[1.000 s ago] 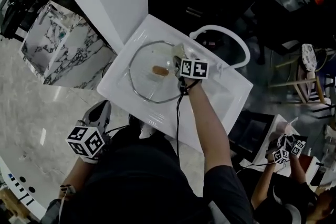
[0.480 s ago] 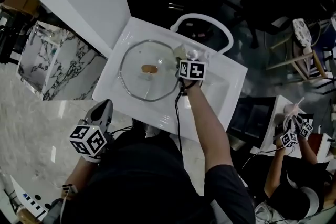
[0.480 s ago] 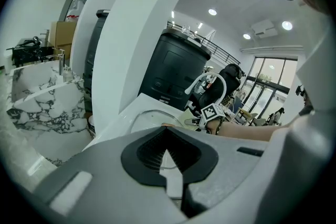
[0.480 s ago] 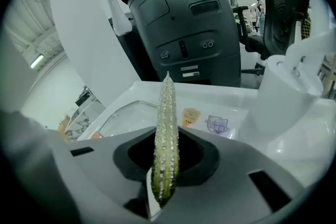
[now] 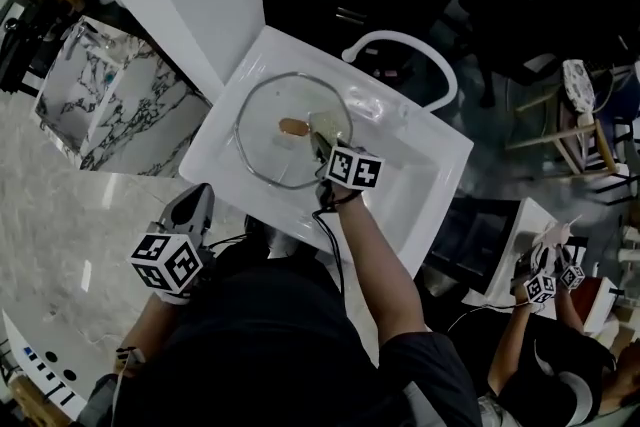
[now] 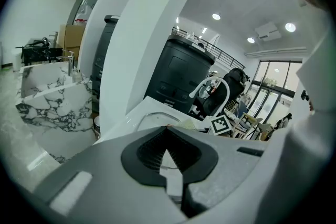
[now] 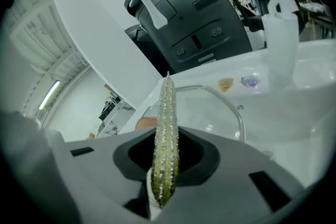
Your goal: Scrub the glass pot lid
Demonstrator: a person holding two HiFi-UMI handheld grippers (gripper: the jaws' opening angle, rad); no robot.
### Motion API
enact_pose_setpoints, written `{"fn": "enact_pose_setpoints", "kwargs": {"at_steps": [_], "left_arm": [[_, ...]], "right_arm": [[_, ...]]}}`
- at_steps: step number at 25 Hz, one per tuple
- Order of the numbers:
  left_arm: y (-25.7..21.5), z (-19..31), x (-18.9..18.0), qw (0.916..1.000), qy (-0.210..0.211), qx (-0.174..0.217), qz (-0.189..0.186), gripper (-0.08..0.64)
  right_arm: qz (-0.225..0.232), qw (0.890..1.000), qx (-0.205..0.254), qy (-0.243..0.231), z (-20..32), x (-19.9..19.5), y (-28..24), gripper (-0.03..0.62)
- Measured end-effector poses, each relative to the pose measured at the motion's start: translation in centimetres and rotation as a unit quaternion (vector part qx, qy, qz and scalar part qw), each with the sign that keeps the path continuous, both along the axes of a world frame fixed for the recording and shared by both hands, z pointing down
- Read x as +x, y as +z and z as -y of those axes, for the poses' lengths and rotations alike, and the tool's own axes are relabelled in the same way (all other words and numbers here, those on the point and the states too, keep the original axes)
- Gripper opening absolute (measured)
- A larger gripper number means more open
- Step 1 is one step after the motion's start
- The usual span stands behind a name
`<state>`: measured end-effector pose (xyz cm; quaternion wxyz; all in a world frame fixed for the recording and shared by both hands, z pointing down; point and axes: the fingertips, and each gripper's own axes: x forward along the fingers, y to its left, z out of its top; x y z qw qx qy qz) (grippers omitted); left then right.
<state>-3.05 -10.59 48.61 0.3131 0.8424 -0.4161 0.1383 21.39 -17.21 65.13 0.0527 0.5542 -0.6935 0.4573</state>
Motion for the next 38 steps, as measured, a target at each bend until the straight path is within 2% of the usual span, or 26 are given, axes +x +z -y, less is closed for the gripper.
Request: {"fn": "enact_pose_setpoints", "kwargs": {"at_steps": [3, 6, 9, 20, 26, 29, 32, 35, 38], "left_arm": [[0.3, -0.3, -1.0, 0.9999, -0.012, -0.003, 0.0, 0.0], [0.5, -0.7, -1.5, 0.9998, -0.019, -0.008, -0.001, 0.0], [0.5, -0.9, -1.3, 0.9998, -0.015, -0.009, 0.002, 0.0], [0.2, -1.0, 2.9, 0.9986, 0.049, -0.003, 0.019, 0.0], [0.1, -1.1, 4.1, 0.9973, 0.07, -0.001, 0.023, 0.0], [0.2, -1.3, 4.6, 0.997, 0.075, 0.0, 0.021, 0.0], [0.2, -1.3, 4.5, 0.9971, 0.074, -0.001, 0.017, 0.0], [0.4, -1.3, 3.6, 0.998, 0.062, -0.005, 0.013, 0.0], [0.6, -1.3, 2.1, 0.9992, 0.038, -0.01, 0.009, -0.001]], "right_arm": [[0.032, 0.999, -0.001, 0.005, -0.9, -1.4, 1.0, 0.066], [0.041, 0.999, 0.012, -0.003, -0.9, -1.5, 1.3, 0.066], [0.027, 0.999, 0.02, -0.001, -1.2, -0.3, 1.4, 0.066], [0.011, 0.996, 0.005, 0.084, -4.2, 7.6, 3.3, 0.066], [-0.024, 0.995, -0.002, 0.097, -5.2, 8.9, 3.1, 0.066], [-0.031, 0.998, 0.015, 0.06, -6.1, 5.9, 1.8, 0.066], [-0.035, 0.999, 0.026, -0.024, -7.0, -0.5, 0.7, 0.066], [-0.028, 0.995, 0.03, -0.09, -6.9, -6.7, 0.1, 0.066], [-0.033, 0.99, 0.035, -0.134, -5.6, -10.8, 0.2, 0.066]]}}
